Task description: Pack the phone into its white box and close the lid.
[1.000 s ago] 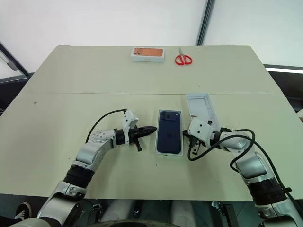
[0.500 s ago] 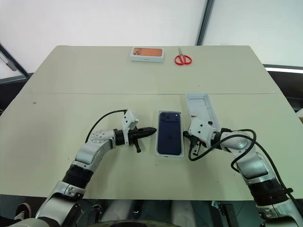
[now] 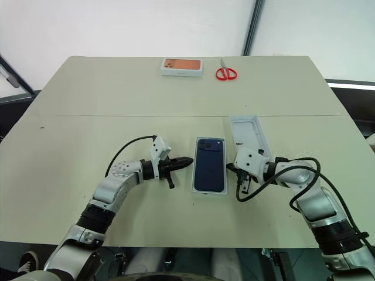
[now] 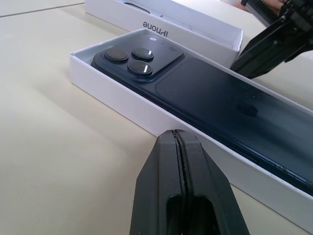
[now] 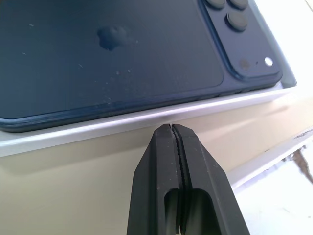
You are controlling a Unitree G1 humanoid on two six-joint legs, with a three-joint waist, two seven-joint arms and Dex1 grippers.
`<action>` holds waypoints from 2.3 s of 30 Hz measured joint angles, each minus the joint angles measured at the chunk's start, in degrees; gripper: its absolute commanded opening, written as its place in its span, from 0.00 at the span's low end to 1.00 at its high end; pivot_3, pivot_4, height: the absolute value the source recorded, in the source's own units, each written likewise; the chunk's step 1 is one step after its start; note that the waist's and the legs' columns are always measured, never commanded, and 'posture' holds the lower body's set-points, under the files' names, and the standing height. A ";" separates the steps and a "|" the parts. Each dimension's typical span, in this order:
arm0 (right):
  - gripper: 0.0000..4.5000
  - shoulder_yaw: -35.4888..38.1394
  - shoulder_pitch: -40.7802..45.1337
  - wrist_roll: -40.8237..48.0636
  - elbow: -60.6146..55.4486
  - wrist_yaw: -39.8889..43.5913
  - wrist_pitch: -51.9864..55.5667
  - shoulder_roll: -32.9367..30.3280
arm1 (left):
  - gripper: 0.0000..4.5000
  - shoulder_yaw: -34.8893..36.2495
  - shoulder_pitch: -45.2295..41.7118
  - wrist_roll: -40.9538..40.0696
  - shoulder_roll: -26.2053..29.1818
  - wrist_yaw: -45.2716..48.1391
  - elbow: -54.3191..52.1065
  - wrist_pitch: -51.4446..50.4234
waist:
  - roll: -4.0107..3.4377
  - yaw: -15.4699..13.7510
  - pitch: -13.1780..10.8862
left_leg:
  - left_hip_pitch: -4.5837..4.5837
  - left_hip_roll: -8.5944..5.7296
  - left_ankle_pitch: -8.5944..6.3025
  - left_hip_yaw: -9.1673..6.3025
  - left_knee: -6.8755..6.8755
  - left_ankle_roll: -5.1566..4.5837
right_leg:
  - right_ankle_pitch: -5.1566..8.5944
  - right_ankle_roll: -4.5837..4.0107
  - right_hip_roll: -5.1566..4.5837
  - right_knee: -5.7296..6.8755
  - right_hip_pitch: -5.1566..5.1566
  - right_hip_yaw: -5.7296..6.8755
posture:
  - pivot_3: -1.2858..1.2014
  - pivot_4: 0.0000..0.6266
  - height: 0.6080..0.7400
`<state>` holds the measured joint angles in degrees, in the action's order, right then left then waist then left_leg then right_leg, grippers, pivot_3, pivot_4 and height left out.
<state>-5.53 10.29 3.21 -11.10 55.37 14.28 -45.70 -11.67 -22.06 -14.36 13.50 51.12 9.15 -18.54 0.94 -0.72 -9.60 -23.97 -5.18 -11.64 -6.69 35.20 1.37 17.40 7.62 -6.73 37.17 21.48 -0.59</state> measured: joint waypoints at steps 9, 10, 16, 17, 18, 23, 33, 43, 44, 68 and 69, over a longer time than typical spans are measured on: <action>0.00 5.85 3.85 7.38 -5.20 0.23 9.26 -0.66 | 0.00 1.75 1.16 -0.87 2.75 -0.55 -2.98 -0.86 | -0.03 0.07 -0.07 | -0.05 0.04 0.00 0.01 -0.03 0.00 | 0.00 -0.01 0.01 0.00 0.08 -0.02 | 0.52 0.24 1.00; 0.06 6.10 4.91 8.36 -5.69 -0.02 11.88 -0.69 | 0.00 1.88 1.17 -0.88 2.98 -0.64 -3.33 -0.86 | -0.03 0.04 -0.07 | -0.06 0.03 0.00 0.02 -0.03 0.00 | 0.00 -0.01 0.00 0.00 0.09 -0.02 | 0.52 0.24 1.00; 0.63 7.15 10.12 12.71 -7.49 -4.13 29.93 -0.96 | 0.19 4.67 0.93 -2.93 7.29 0.78 -5.45 -2.06 | -0.04 0.03 -0.07 | -0.41 0.03 0.01 0.02 0.00 0.01 | -0.01 -0.02 -0.01 0.05 0.46 -0.04 | 0.52 0.24 1.00; 0.77 7.18 10.35 12.71 -7.49 -5.47 32.17 -0.96 | 0.31 5.32 0.96 -3.91 8.25 1.93 -5.91 -2.27 | -0.04 0.02 -0.07 | -0.42 0.03 0.01 0.03 -0.01 0.01 | -0.01 -0.02 -0.02 0.05 0.48 -0.05 | 0.52 0.24 1.00; 0.89 6.93 10.34 12.53 -7.43 -6.74 34.01 -0.96 | 0.42 6.01 0.96 -5.00 9.40 3.13 -6.25 -2.29 | -0.03 0.04 -0.08 | -0.48 0.03 0.01 0.02 -0.02 0.01 | -0.01 -0.02 -0.02 0.05 0.55 -0.05 | 0.52 0.24 1.00; 1.00 6.39 12.54 12.71 -5.94 -13.67 45.55 2.45 | 0.99 10.66 0.84 -9.74 14.97 8.55 -7.56 -2.94 | -0.09 0.41 -0.10 | -0.51 0.04 0.04 0.13 -0.03 0.04 | -0.02 -0.04 -0.02 0.18 0.71 -0.18 | 0.52 0.24 1.00; 1.00 6.81 19.87 15.33 -4.42 -21.66 63.91 6.39 | 0.99 10.99 1.00 -13.89 17.82 13.07 -9.74 -4.90 | -0.11 0.38 -0.12 | -0.52 0.03 0.05 0.13 -0.05 0.05 | -0.02 -0.04 -0.02 0.21 0.74 -0.20 | 0.52 0.24 1.00; 1.00 6.77 24.07 15.22 -6.55 -30.58 77.08 12.39 | 0.99 10.27 2.89 -13.22 14.94 10.90 -10.74 -2.34 | -0.11 1.26 -0.11 | -0.52 0.06 0.06 0.14 -0.07 0.06 | -0.02 -0.04 0.00 0.30 0.82 -0.24 | 0.52 0.24 1.00; 1.00 6.89 24.31 15.22 -6.66 -31.79 77.59 13.59 | 0.99 10.20 3.39 -13.09 14.74 10.56 -11.16 -2.33 | -0.11 1.40 -0.11 | -0.52 0.06 0.06 0.14 -0.08 0.06 | -0.02 -0.04 0.00 0.30 0.83 -0.25 | 0.52 0.24 1.00; 0.01 6.27 22.21 15.11 -10.25 -51.14 77.83 21.92 | 1.00 10.10 3.79 -10.85 13.39 6.13 -12.63 -1.74 | -0.12 1.52 -0.10 | -0.50 0.05 0.07 0.18 -0.06 0.06 | -0.02 -0.03 0.06 0.38 0.83 -0.27 | 0.52 0.24 1.00; 0.01 6.40 22.16 15.09 -10.32 -51.66 77.82 22.27 | 1.00 10.09 3.76 -10.86 13.39 6.13 -12.63 -1.78 | -0.12 1.52 -0.10 | -0.50 0.05 0.07 0.18 -0.06 0.06 | -0.02 -0.03 0.06 0.38 0.83 -0.28 | 0.52 0.24 1.00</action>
<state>0.87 32.45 18.30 -21.42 3.71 92.11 -23.43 -1.58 -18.29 -25.22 26.89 57.25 -3.48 -20.32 0.82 0.80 -9.70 -24.47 -5.13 -11.57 -6.51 35.13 1.43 17.38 7.59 -6.67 37.55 22.31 -0.86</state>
